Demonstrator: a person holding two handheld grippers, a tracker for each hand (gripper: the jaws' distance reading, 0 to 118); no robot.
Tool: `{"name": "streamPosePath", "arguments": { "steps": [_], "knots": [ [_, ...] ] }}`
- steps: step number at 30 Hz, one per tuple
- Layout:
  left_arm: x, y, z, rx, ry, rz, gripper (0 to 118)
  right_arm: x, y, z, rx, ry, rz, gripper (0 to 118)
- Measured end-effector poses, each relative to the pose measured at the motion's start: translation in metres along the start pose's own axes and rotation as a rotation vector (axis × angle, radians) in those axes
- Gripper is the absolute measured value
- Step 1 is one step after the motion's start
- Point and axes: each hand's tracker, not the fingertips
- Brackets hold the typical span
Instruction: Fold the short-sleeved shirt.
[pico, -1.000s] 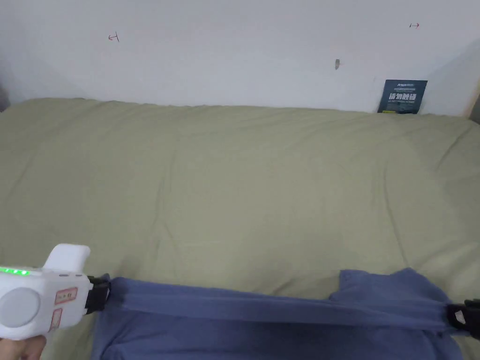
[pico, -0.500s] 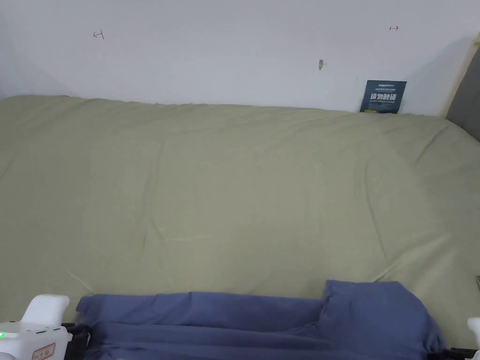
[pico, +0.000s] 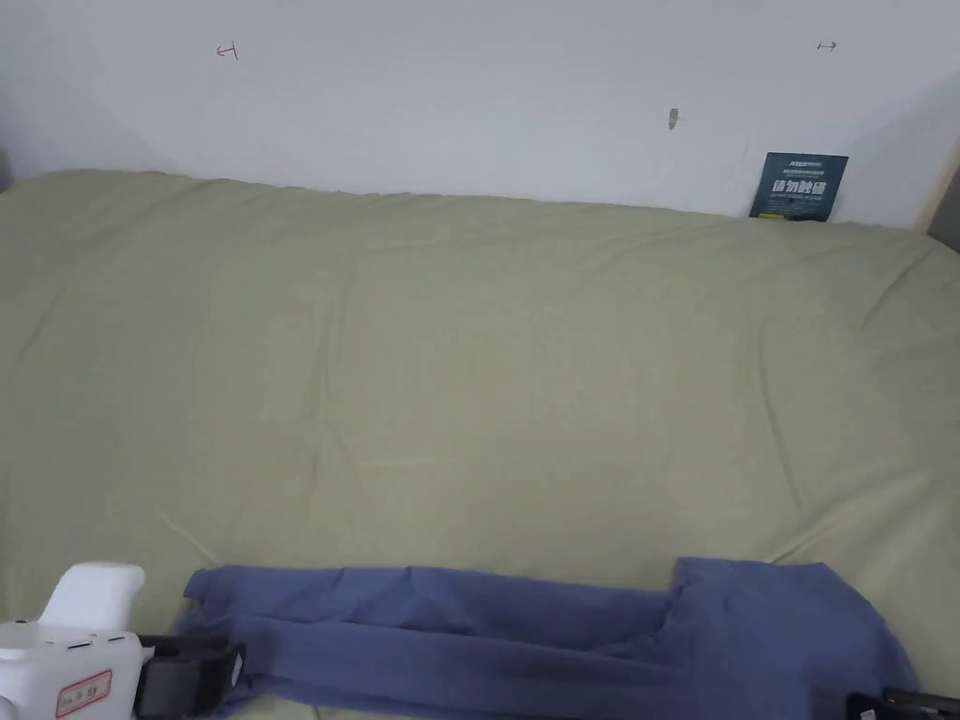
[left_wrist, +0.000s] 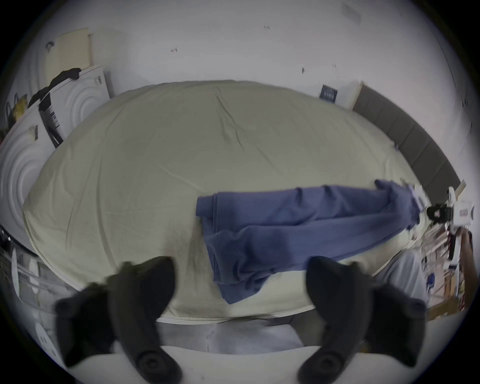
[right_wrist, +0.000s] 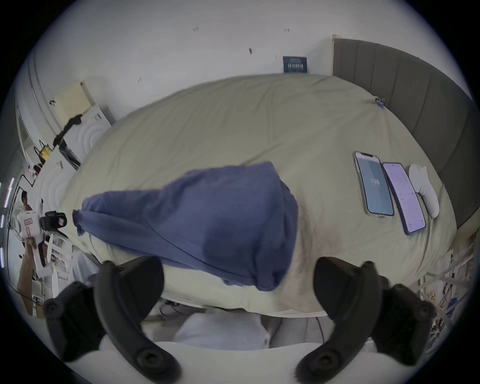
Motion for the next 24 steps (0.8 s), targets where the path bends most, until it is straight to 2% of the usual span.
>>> {"name": "streamPosePath", "arguments": {
  "steps": [1, 2, 3, 4, 5, 6, 8, 10, 12, 14, 18, 24],
  "knots": [
    [-0.008, -0.005, 0.000, 0.018, -0.002, 0.017, 65, -0.005, 0.001, 0.005, 0.041, 0.008, -0.003, 99],
    [-0.006, -0.003, 0.007, 0.043, 0.002, 0.027, 1, -0.020, 0.001, 0.016, 0.111, -0.012, 0.000, 36],
    [-0.002, -0.002, 0.014, 0.086, 0.025, 0.033, 0, -0.030, 0.002, 0.024, 0.169, -0.044, 0.018, 0],
    [0.003, -0.001, 0.022, 0.171, 0.080, 0.029, 0, -0.039, 0.002, 0.031, 0.237, -0.102, 0.034, 0],
    [0.002, -0.005, 0.027, 0.192, 0.081, 0.046, 0, -0.047, 0.000, 0.046, 0.336, -0.107, 0.027, 0],
    [0.005, -0.005, 0.038, 0.247, 0.064, 0.070, 0, -0.058, -0.002, 0.047, 0.369, -0.094, 0.049, 0],
    [0.014, -0.005, 0.058, 0.373, 0.114, 0.075, 0, -0.076, -0.007, 0.060, 0.477, -0.157, 0.082, 0],
    [0.027, -0.004, 0.081, 0.451, 0.144, 0.084, 0, -0.084, -0.005, 0.066, 0.534, -0.162, 0.105, 0],
    [0.034, -0.001, 0.096, 0.528, 0.141, 0.069, 0, -0.099, -0.008, 0.076, 0.626, -0.215, 0.148, 0],
    [0.038, 0.004, 0.104, 0.597, 0.196, 0.043, 0, -0.106, -0.005, 0.083, 0.676, -0.247, 0.169, 0],
    [0.065, 0.009, 0.115, 0.713, 0.262, -0.045, 0, -0.131, 0.001, 0.098, 0.745, -0.242, 0.182, 0],
    [0.085, 0.011, 0.117, 0.744, 0.259, -0.086, 0, -0.144, 0.004, 0.095, 0.751, -0.222, 0.206, 0]
  ]
}}
